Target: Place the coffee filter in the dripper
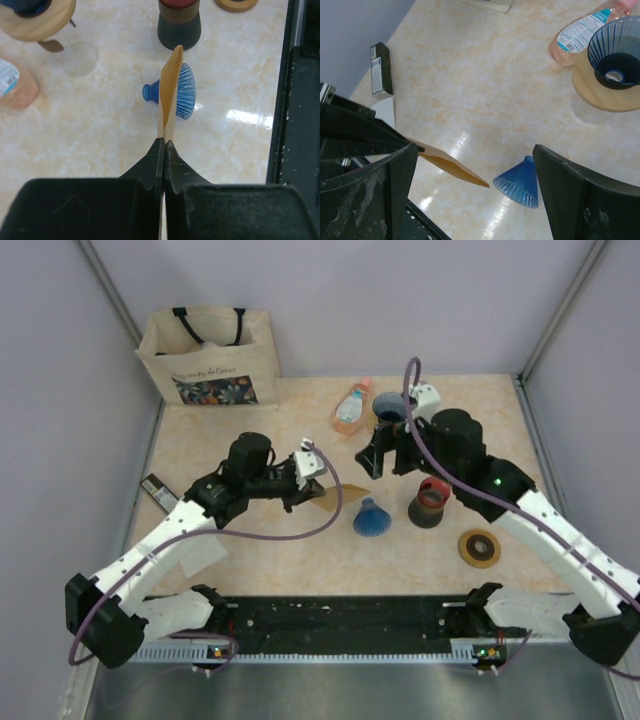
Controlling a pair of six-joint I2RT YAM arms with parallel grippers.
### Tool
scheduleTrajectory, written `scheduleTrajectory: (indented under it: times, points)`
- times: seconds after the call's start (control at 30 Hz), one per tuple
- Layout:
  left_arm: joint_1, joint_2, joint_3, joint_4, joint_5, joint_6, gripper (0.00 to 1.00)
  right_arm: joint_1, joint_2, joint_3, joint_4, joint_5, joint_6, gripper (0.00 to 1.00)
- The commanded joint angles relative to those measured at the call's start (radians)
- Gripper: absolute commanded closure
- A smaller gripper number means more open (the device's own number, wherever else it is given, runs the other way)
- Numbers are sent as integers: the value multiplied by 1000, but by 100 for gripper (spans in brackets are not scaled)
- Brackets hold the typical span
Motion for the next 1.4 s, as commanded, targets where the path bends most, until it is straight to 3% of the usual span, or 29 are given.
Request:
scheduleTrajectory:
  times: [0.0,0.07,0.17,0.37,0.77,1.37]
  points:
    - [-1,121,238,-407,176,467,100,-21,-85,-97,-18,-122,-167,1]
    - [-1,152,308,-515,232,563,100,-21,-103,-127,-18,-240,-222,1]
    - [-1,145,323,-522,285,655,100,-21,-119,-176,-17,-360,-273,1]
    - [-1,122,316,-580,311,774,100,-21,-172,-236,3,-345,-333,2]
    - [-1,112,323,-585,316,778,100,-21,-142,-267,49,-523,-422,3]
    - [-6,132,342,-603,322,771,100,-19,-28,-241,68,-460,-404,9]
